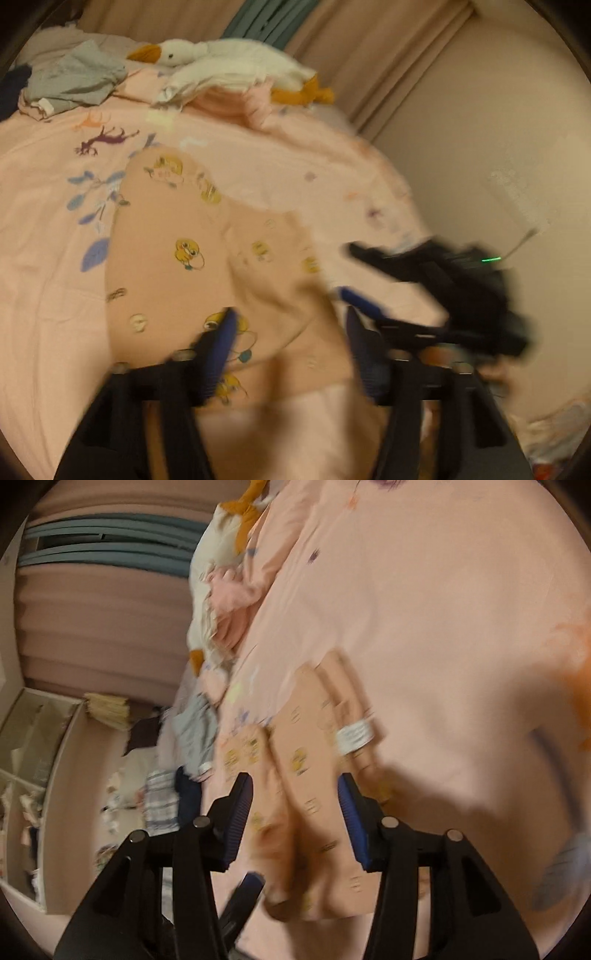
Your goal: Fold small clothes
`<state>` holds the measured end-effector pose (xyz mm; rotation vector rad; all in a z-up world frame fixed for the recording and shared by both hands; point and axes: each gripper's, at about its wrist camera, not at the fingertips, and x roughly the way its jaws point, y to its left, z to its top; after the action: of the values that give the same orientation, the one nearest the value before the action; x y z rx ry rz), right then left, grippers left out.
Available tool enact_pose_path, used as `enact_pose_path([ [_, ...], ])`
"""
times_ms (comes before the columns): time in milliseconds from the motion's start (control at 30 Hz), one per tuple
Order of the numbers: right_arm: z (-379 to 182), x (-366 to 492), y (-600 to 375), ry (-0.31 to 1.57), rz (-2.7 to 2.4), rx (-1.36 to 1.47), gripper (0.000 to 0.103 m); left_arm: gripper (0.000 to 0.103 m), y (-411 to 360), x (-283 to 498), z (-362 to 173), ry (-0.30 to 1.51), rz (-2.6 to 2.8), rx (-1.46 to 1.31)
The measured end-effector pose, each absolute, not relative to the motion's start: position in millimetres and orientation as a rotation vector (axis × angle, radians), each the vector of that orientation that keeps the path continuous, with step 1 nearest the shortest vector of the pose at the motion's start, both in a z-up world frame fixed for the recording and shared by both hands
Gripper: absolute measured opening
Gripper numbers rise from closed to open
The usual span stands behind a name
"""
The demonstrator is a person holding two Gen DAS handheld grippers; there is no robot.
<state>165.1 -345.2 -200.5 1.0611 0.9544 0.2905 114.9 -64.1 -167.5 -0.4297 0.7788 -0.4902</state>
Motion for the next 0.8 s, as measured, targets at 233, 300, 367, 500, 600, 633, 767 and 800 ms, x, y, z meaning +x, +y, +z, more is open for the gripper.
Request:
enact_pose_path([
  [233,-207.5,176.2,-303.7,1.11,0.323,0.908,0.056,0.073,-23.8,103.3,-168.3,0.675,-0.24,-0.413],
  [300,-217.0,181.9,-293.0,1.163,0.318,0.897,0.056,0.073,-20.5,109.0,-177.2,0.717,-0.26,-0.452],
  [367,-225.0,187.3,-285.4,1.212,0.372,0.913,0.056,0.073,-16.8,114.3,-182.6,0.738,-0.282,-0.526],
  [500,-227.5,202.0,-266.4,1.23,0.408,0.867,0.055,0.073,-12.5,114.5,-186.1,0.763,-0.307,-0.553],
  [600,-229.5,211.7,-264.5,1.186,0.367,0.836,0.024,0.073,-18.2,113.7,-183.9,0.755,-0.253,-0.48],
  [633,-231.0,213.3,-264.5,1.187,0.358,0.815,0.017,0.073,-19.2,113.5,-183.7,0.758,-0.233,-0.455],
  [767,-233.5,212.0,-268.1,1.172,0.341,0.78,0.013,0.073,-18.6,112.9,-187.9,0.773,-0.218,-0.425],
  [800,-233.1,211.0,-269.0,1.167,0.339,0.783,0.013,0.073,-19.3,112.9,-188.3,0.777,-0.224,-0.428],
])
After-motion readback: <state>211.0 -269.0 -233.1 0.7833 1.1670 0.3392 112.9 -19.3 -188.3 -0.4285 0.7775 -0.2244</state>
